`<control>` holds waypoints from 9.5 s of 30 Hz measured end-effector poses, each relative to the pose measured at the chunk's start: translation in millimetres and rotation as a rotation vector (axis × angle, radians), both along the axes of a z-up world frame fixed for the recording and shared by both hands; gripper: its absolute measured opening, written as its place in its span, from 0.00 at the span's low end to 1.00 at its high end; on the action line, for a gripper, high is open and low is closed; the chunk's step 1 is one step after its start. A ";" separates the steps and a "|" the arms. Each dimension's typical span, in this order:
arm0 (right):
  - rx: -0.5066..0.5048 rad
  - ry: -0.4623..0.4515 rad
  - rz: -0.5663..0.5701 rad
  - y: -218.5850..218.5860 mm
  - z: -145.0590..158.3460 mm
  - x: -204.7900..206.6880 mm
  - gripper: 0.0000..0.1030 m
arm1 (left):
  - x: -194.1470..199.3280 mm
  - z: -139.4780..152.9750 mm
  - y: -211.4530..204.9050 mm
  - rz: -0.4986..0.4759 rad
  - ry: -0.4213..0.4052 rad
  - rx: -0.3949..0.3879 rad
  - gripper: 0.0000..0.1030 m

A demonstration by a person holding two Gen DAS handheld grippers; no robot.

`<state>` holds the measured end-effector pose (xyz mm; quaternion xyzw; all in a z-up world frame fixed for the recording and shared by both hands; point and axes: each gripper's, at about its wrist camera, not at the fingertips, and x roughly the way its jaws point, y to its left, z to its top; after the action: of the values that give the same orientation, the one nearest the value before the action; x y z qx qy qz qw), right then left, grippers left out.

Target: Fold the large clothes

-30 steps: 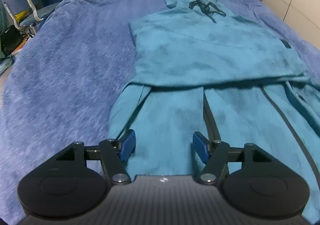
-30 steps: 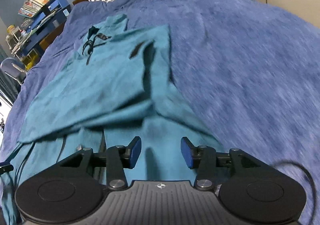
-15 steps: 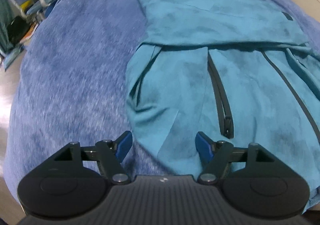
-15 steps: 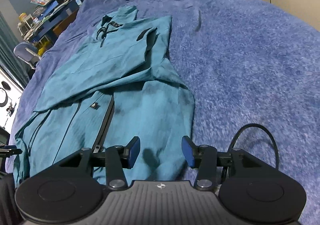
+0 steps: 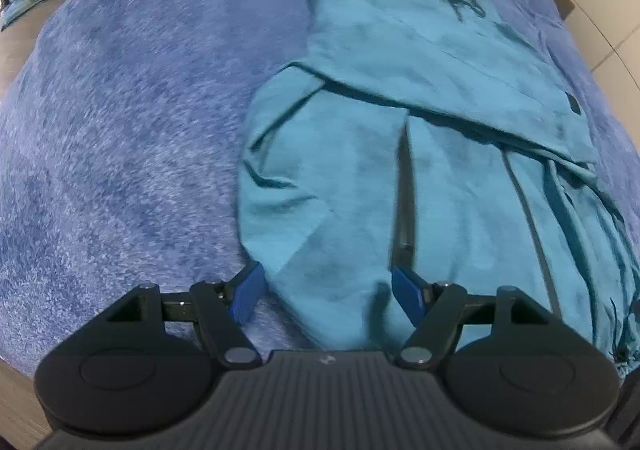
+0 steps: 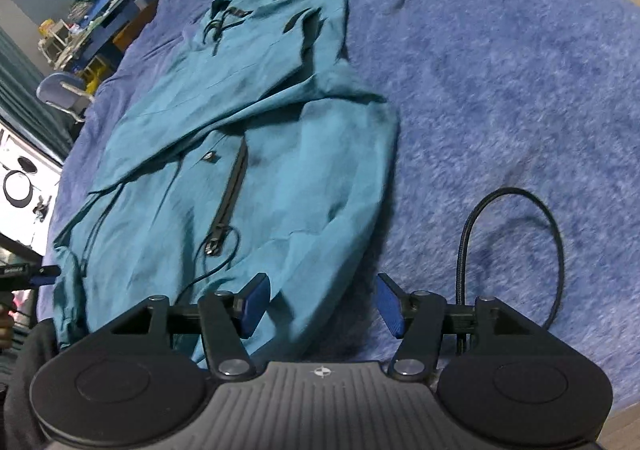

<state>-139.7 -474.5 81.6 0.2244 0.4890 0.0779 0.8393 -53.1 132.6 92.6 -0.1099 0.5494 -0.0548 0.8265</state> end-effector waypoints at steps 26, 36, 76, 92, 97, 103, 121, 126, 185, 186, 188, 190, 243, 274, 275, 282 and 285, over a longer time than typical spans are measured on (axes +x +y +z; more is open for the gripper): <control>0.117 -0.028 0.096 -2.4 5.9 -15.6 0.11 | 0.1 -6.1 -5.7 -0.090 0.092 -0.055 0.03; 0.339 -0.185 0.026 -16.5 40.7 -6.2 0.07 | -11.9 72.5 29.2 -0.063 -0.131 -0.328 0.00; 0.519 -0.297 -0.484 -54.8 -13.7 366.2 0.06 | 336.5 60.1 28.8 0.153 -0.469 -0.321 0.00; 0.498 -0.182 -0.664 -67.0 -93.9 419.1 0.13 | 385.1 1.8 40.5 0.272 -0.380 -0.188 0.74; 0.529 -0.217 -0.712 -78.2 -103.4 400.6 0.49 | 353.1 1.8 64.3 0.284 -0.338 -0.311 0.74; 0.387 -0.280 -0.609 -68.5 -77.6 359.2 0.56 | 283.4 -1.1 65.4 0.258 -0.347 -0.342 0.74; 0.380 -0.220 -0.579 -6.6 -115.4 224.5 0.61 | 179.9 -60.7 73.1 0.451 -0.193 -0.485 0.74; 0.387 -0.190 -0.618 -3.4 -132.6 244.7 0.62 | 216.4 -75.8 58.7 0.401 -0.166 -0.433 0.72; 0.310 -0.306 -0.801 -40.5 -3.3 -38.7 0.38 | 67.0 107.7 141.6 0.261 -0.190 -0.511 0.11; 0.306 -0.322 -0.783 -40.7 1.9 -34.8 0.38 | 75.6 113.6 135.6 0.234 -0.202 -0.517 0.11; 0.291 -0.350 -0.735 -38.7 10.7 -21.1 0.38 | 100.7 120.3 123.0 0.176 -0.209 -0.536 0.11; 0.282 -0.357 -0.671 -35.0 18.2 4.8 0.37 | 131.5 123.3 105.8 0.102 -0.202 -0.547 0.11; 0.184 -0.149 -0.168 83.6 -90.5 488.3 0.65 | 471.2 -79.1 -74.5 -0.089 -0.038 -0.426 0.61; -0.015 -0.377 0.196 115.8 -11.5 337.2 0.01 | 350.1 -10.5 -65.9 -0.334 -0.234 -0.312 0.00; -0.034 -0.361 0.207 118.2 -14.6 330.2 0.01 | 344.3 -12.7 -63.8 -0.328 -0.226 -0.305 0.00; -0.016 -0.315 0.138 101.6 -13.5 315.2 0.19 | 339.8 -14.9 -44.7 -0.230 -0.165 -0.319 0.03; 0.079 -0.310 0.052 81.5 -6.4 330.6 0.58 | 350.0 -6.5 -38.6 -0.197 -0.167 -0.336 0.38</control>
<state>191.0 -393.0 75.2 0.2299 0.3559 0.1526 0.8929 296.9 94.0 86.1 -0.1868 0.4704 -0.2351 0.8298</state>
